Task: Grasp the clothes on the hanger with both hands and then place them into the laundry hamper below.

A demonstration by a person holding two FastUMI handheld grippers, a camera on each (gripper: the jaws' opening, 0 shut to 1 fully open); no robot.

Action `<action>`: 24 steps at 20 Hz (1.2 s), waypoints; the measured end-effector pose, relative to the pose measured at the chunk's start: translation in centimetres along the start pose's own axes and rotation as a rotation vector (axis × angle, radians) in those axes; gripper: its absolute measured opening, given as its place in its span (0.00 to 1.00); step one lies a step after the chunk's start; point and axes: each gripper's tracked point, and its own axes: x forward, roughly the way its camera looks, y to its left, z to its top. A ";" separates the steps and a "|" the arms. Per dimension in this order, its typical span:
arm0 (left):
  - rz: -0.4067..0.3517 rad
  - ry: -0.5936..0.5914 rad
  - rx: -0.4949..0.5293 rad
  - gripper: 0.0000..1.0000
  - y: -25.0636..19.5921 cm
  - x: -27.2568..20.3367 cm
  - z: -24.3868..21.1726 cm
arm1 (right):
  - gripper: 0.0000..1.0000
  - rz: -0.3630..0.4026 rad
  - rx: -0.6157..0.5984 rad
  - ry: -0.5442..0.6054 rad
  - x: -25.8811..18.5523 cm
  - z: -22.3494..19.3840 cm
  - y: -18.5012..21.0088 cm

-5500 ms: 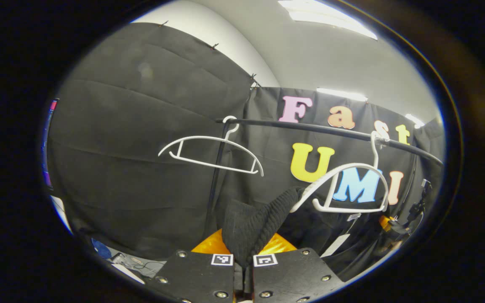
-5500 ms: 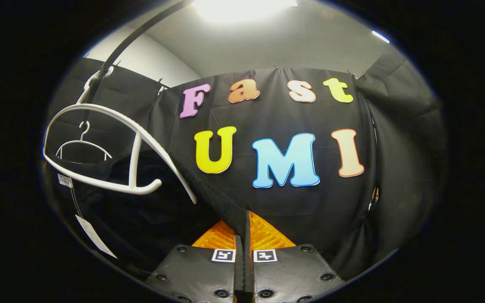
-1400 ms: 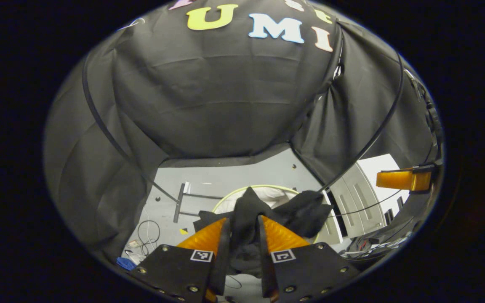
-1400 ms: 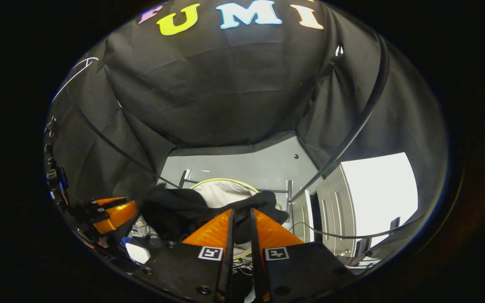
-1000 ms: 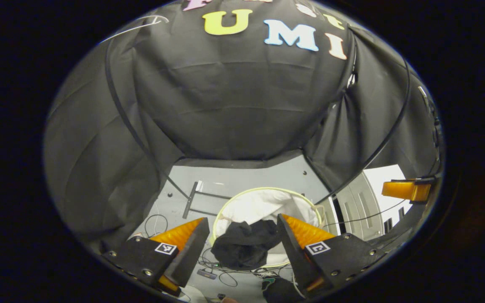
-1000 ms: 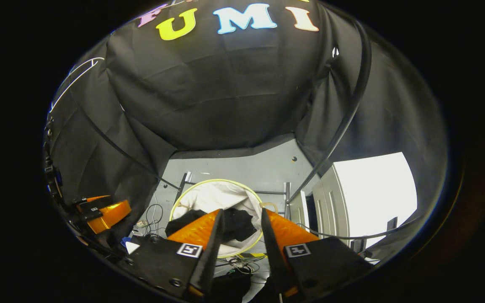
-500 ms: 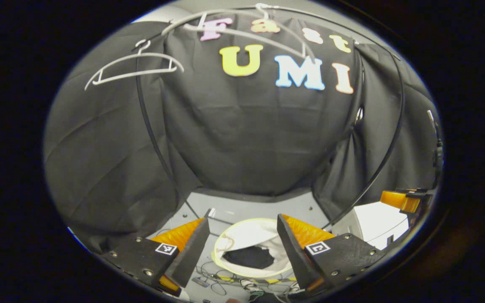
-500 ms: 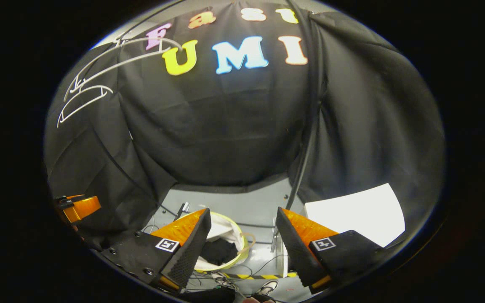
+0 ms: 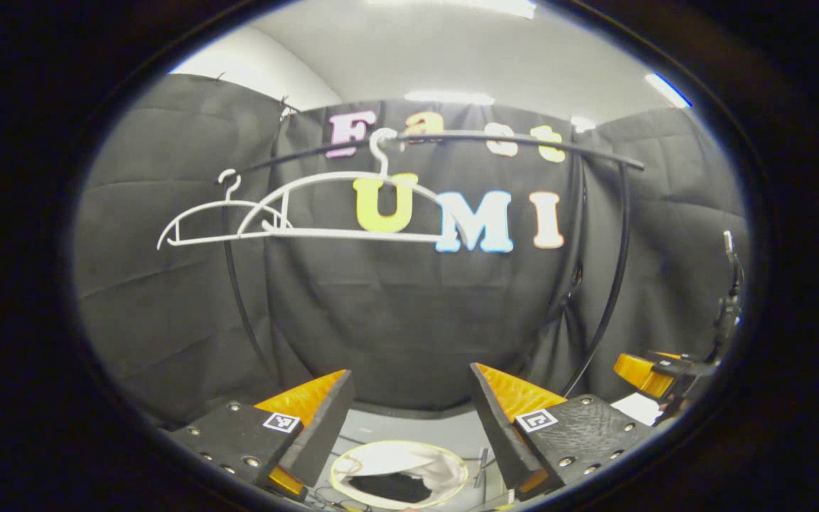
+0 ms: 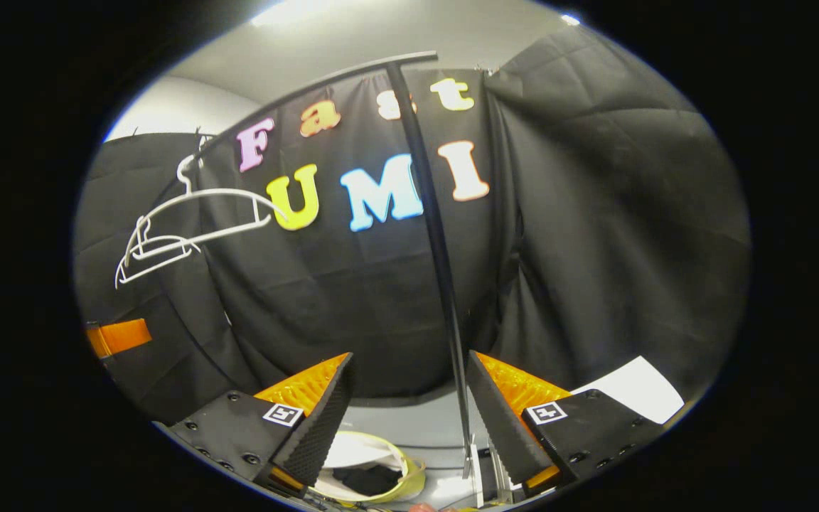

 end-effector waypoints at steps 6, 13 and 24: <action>-0.044 -0.203 -0.006 0.92 -0.8 -2.7 10.0 | 0.94 -0.021 0.068 -0.198 -1.8 6.6 0.2; -0.016 -0.303 -0.071 0.92 4.8 -5.4 13.5 | 0.92 -0.044 0.071 -0.296 -4.2 10.4 2.4; 0.001 -0.273 -0.173 0.92 9.6 -3.2 8.1 | 0.98 -0.074 -0.059 -0.300 -7.2 7.8 3.6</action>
